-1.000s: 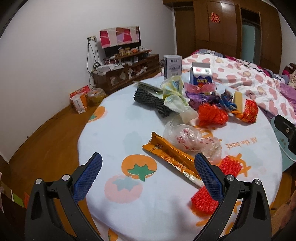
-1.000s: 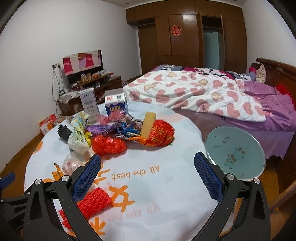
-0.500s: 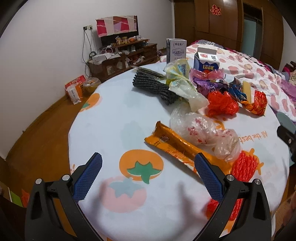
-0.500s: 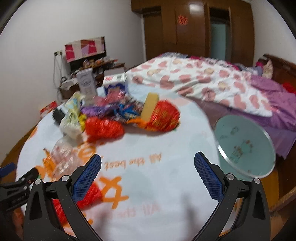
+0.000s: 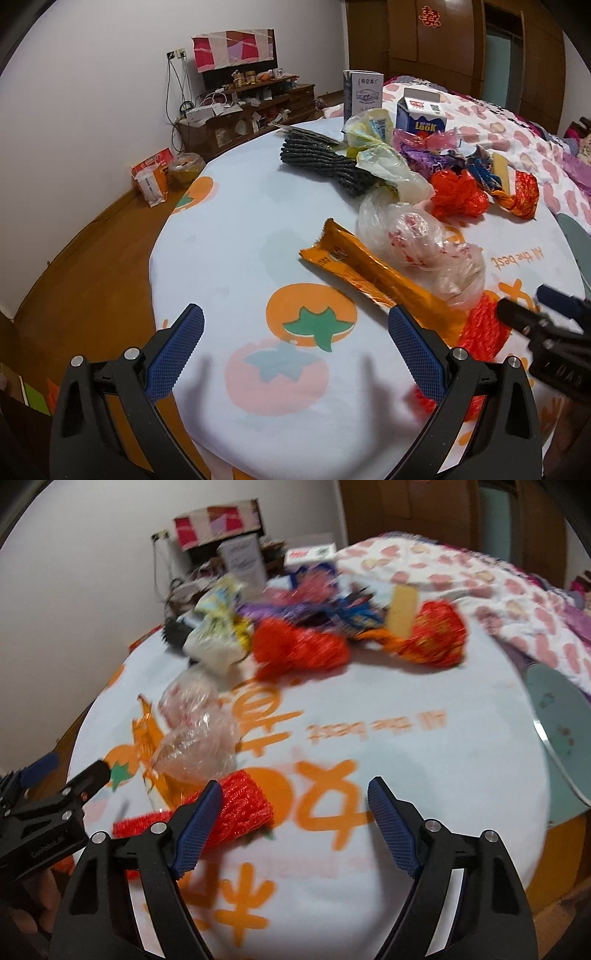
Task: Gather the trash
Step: 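Grasp the orange snack wrapper with left tool while right tool grasps red mesh net, then carry wrapper and red net over the blue bin and open both tools, then grasp the clear plastic bag with left tool while right tool grasps red candy wrapper, then move plastic bag and red wrapper over the bin and release both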
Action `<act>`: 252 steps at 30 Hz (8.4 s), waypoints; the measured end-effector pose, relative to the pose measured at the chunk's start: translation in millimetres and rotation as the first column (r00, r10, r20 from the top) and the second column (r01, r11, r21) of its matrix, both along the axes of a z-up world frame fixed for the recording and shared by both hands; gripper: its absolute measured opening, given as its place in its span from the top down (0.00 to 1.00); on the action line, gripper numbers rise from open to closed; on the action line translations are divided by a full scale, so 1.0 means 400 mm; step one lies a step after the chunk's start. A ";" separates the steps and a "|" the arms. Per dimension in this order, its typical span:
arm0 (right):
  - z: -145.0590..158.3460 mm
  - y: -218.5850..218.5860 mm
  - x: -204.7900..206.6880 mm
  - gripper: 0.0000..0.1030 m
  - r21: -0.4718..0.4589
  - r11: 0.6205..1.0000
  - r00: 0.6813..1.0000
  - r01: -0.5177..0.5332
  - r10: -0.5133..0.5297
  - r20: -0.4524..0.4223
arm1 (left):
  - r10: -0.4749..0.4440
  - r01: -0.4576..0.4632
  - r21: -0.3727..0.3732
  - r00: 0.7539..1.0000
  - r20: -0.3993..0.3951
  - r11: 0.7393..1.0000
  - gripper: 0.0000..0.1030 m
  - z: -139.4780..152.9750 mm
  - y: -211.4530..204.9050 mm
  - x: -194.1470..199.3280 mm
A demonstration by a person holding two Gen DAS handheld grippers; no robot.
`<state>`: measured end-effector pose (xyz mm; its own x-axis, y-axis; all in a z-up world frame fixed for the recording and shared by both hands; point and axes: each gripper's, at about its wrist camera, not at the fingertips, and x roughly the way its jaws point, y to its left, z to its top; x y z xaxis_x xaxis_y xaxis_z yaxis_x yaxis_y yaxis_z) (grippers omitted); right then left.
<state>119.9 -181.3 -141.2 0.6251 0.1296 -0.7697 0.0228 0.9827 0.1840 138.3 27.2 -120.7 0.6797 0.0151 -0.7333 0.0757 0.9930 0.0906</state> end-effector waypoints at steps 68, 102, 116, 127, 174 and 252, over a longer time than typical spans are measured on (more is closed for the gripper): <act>0.201 -0.374 -0.062 0.82 -0.024 0.966 0.932 0.256 -0.240 0.271 | -0.339 0.346 -0.067 0.935 0.106 0.936 0.82 0.164 -0.394 0.070; 0.116 -0.761 -0.155 0.81 -0.151 0.837 0.847 0.526 -0.500 0.180 | -0.637 0.636 -0.042 0.771 0.008 0.770 0.82 0.070 -0.926 0.067; 0.041 -0.861 -0.148 0.81 -0.145 0.825 0.838 0.546 -0.540 0.083 | -0.699 0.699 -0.033 0.711 -0.074 0.715 0.81 0.003 -1.073 0.050; 0.040 -0.880 -0.158 0.44 -0.073 0.828 0.831 0.556 -0.550 0.088 | -0.668 0.672 -0.005 0.735 -0.114 0.741 0.37 -0.024 -1.077 0.068; 0.102 -0.283 0.088 0.09 -0.129 0.947 0.945 0.294 -0.268 0.189 | -0.019 0.004 -0.139 0.994 -0.109 0.990 0.06 -0.018 -0.161 0.217; 0.177 -0.641 -0.159 0.71 -0.034 0.824 0.795 0.565 -0.534 0.288 | -0.581 0.585 -0.044 0.810 0.079 0.810 0.73 0.095 -0.681 0.018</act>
